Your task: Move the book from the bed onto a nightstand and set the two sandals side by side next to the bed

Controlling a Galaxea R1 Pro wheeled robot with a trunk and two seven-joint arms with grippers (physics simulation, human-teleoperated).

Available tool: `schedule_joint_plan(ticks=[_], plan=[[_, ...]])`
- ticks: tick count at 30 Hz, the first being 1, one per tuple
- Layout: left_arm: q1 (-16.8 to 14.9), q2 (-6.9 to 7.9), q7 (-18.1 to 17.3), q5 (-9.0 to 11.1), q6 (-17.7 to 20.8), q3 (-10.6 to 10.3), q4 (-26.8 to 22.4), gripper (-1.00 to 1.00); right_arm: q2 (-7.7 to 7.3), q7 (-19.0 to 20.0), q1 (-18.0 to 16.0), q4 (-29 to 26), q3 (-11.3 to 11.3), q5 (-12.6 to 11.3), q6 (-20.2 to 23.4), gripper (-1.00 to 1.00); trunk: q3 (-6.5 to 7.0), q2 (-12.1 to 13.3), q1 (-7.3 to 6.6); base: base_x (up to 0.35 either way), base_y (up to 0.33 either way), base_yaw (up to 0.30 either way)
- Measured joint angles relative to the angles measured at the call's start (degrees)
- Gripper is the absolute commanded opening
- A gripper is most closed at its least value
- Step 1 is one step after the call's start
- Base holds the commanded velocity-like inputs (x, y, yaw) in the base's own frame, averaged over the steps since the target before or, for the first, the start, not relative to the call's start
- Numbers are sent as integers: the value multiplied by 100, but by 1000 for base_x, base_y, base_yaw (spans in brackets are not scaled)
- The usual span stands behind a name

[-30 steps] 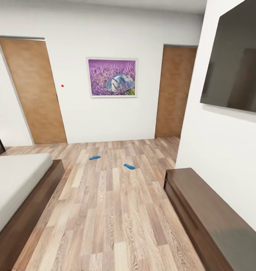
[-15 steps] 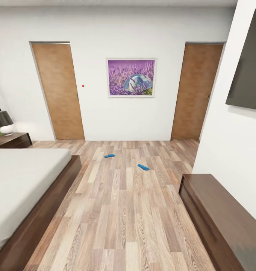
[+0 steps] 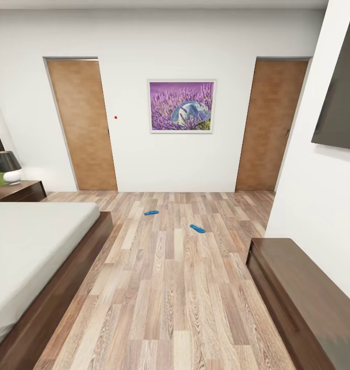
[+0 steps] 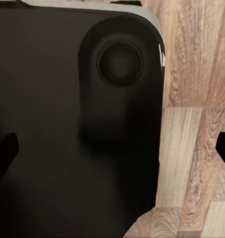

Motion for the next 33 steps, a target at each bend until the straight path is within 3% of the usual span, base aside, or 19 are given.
schedule_joint_plan(ticks=[3, 6, 12, 17, 23, 33], plan=[[-1, -1, 10, 4, 22, 0, -363, 100, -6, 0, -1, -150, 0, 0, -2, 100, 0, 0, 0, 0, 0, 0], [-3, -31, 15, 7, 168, -5, -912, 100, -6, -22, -4, -738, 1, 3, 1, 100, 1, 0, 0, 0, 0, 0], [-3, -137, 15, 10, 494, -7, -1883, 100, -28, -30, -1, -1420, 0, -2, 1, 100, 1, 0, 0, 0, 0, 0], [-5, -211, 9, 21, 552, -7, -2541, 100, -38, -32, -3, -1938, -8, -4, -2, 100, 1, 0, 0, 0, 0, 0], [-23, -261, 11, 23, 560, -8, -2853, 100, -42, -30, -1, -2395, -21, -5, -3, 100, 1, 0, 0, 0, 0, 0], [-21, -231, -5, 40, 539, 7, -2839, 100, -25, -12, 2, -2412, -73, -15, -170, 100, 0, 0, -2, 79, 0, 0]])
